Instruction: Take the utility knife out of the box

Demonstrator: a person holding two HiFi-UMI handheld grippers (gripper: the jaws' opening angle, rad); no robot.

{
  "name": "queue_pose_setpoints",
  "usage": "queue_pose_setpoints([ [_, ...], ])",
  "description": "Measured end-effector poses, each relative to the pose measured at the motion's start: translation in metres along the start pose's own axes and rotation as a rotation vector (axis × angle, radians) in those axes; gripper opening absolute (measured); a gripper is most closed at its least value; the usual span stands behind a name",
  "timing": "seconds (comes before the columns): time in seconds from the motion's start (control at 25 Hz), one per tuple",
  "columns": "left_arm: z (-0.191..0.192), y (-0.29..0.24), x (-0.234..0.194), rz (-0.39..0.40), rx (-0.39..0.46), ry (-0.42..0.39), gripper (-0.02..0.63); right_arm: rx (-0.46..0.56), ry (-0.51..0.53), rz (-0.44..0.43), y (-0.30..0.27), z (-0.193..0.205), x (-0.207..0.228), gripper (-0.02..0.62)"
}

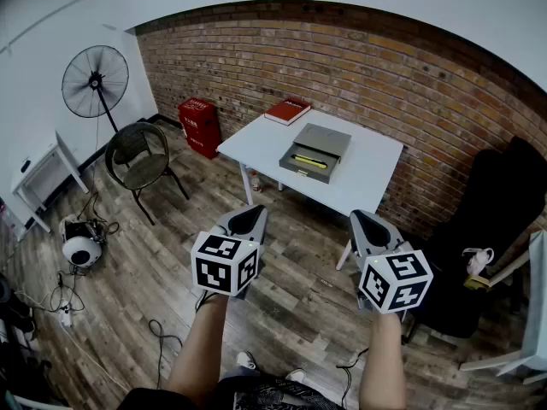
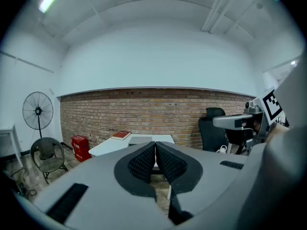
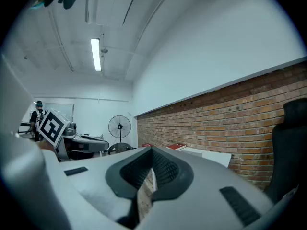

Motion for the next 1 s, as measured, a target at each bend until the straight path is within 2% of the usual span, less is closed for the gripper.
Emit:
queue_pose_setpoints([
  [0.56,0.008,-0.016,0.041,0.057,0.015,0.011,0.028,-0.001,0.014,0.008,0.023,0.001,0.019,0.020],
  [1.0,0.012,-0.049,0.037,0.082,0.003,-0.007,0.029,-0.013,0.022,0.016,0.004,0.007,0.031,0.020],
])
Point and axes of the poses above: the fingertips, and each gripper's own axes: y backward along the fingers, x to its right, z out of its underside, the point moved 8 cm from there along y, backward along the fingers, and after that the axes turned 8 degrees about x, right-handed, at the moved point
